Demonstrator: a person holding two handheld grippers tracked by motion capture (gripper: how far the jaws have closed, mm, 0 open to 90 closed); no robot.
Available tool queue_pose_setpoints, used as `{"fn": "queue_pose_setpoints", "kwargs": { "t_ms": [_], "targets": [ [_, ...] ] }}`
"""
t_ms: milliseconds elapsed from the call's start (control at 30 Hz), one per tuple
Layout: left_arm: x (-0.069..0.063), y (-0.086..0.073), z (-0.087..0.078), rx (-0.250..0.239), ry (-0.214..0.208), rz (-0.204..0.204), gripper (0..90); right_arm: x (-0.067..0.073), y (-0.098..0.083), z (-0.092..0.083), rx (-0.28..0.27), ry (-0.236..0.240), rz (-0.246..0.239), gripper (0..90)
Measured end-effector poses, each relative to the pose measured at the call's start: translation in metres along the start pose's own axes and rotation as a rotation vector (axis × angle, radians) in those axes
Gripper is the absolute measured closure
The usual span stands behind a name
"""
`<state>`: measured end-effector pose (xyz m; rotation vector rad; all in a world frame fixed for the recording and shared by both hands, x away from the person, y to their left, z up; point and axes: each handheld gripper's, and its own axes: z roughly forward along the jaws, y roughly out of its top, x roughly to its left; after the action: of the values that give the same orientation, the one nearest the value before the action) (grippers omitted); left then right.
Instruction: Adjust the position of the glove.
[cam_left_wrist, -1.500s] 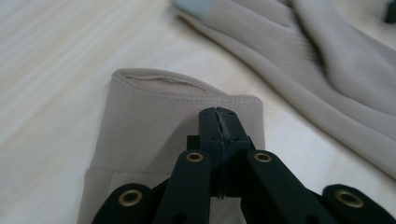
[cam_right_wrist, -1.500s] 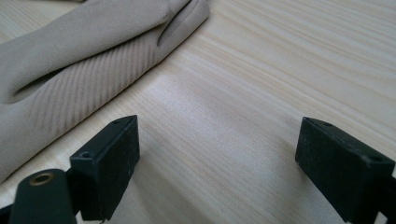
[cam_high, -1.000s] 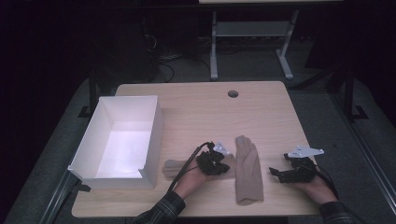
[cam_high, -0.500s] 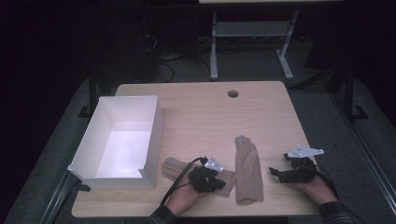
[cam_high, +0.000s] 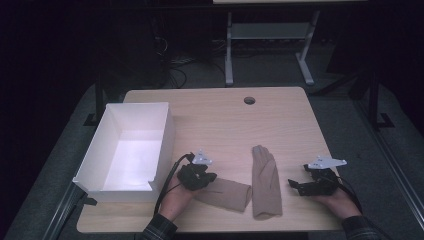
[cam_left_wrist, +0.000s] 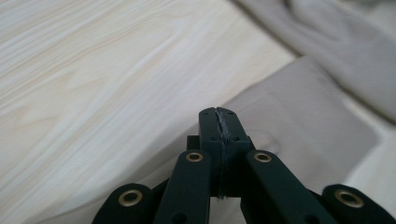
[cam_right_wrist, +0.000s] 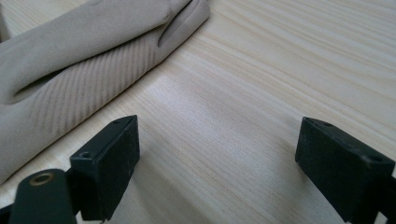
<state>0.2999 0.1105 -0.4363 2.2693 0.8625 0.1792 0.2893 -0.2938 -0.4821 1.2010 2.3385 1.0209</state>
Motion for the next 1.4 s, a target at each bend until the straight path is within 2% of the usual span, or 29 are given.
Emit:
{"fn": "queue_pose_setpoints", "kwargs": {
  "t_ms": [267,400,500,700,767,933,1200,1367,1400],
  "targets": [
    [0.007,-0.004,0.01,0.069,0.07,0.008,89.6,0.0,0.0,0.0,0.0,0.0,0.0,13.3],
    [0.012,-0.005,0.017,0.079,0.062,-0.021,89.7,0.0,0.0,0.0,0.0,0.0,0.0,13.3],
    [0.011,-0.001,0.02,0.082,0.071,0.004,89.7,0.0,0.0,0.0,0.0,0.0,-0.001,13.3],
    [0.016,0.013,0.035,0.067,0.072,0.008,89.7,0.0,0.0,0.0,0.001,0.0,0.0,13.3],
    [0.019,0.019,0.04,0.068,0.072,0.02,89.7,0.0,0.0,0.0,0.001,0.0,0.0,13.3],
    [0.03,0.037,0.053,0.069,0.073,0.035,89.7,0.0,0.0,0.0,0.001,0.0,0.0,13.3],
    [0.047,0.062,0.075,0.053,0.055,0.024,89.7,0.0,0.0,0.0,0.001,0.0,0.0,13.3],
    [0.047,0.068,0.079,0.039,0.051,0.016,89.6,0.0,0.0,0.0,0.001,0.0,0.0,13.3],
    [0.044,0.068,0.077,0.031,0.037,0.019,89.6,0.0,0.0,0.0,0.001,0.0,0.0,13.3]
  ]
}}
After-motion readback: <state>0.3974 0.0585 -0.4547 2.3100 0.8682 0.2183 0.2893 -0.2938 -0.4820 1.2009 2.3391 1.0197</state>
